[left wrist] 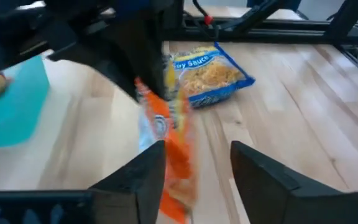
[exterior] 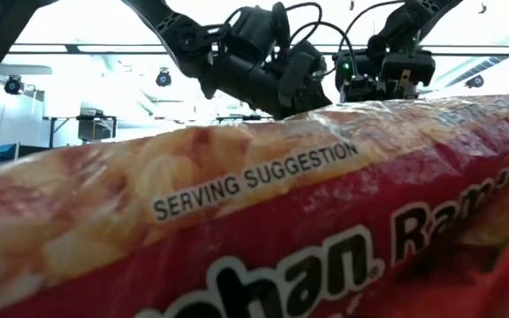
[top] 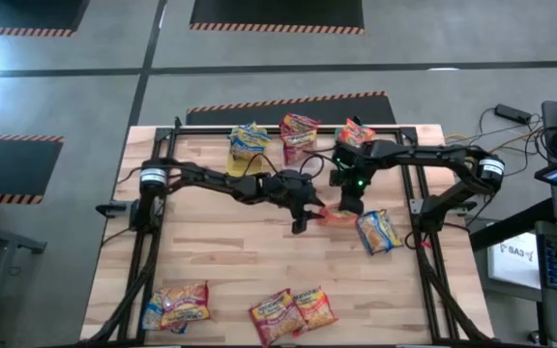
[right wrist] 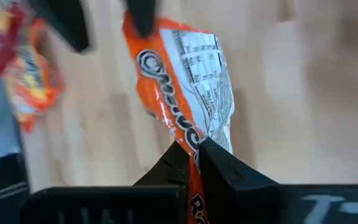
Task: Sort Maruchan noodles
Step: Put the right orange noodle pack into the green bin
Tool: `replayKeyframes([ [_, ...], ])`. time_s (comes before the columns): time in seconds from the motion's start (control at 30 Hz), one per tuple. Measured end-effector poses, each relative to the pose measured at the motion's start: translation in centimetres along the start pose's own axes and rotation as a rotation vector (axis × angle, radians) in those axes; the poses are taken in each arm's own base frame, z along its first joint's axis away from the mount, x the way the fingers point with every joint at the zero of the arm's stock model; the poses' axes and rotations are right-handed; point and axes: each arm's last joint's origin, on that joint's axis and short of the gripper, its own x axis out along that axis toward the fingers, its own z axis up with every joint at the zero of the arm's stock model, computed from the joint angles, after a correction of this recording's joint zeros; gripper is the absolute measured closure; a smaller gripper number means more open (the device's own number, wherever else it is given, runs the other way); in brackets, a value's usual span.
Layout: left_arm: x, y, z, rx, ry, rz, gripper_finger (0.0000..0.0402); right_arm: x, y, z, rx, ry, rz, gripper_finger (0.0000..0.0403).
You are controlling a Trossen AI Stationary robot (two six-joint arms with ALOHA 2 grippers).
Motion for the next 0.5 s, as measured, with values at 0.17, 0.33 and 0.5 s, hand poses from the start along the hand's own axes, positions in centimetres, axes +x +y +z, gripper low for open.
replayKeyframes([
  [0.17,-1.0,-0.2,1.1,0.015,-0.010,0.000,0.0228,-2.3,0.8,1.2,-0.065,0.032,-0.128,0.0390],
  [0.33,-1.2,-0.4,0.6,0.010,0.008,-0.003,0.0229,-5.3,0.7,2.0,-0.072,0.066,-0.308,0.0390],
  [0.5,-1.3,-0.5,0.1,-0.009,-0.016,-0.004,0.0233,-8.5,0.1,2.8,-0.049,0.036,-0.426,0.0390],
])
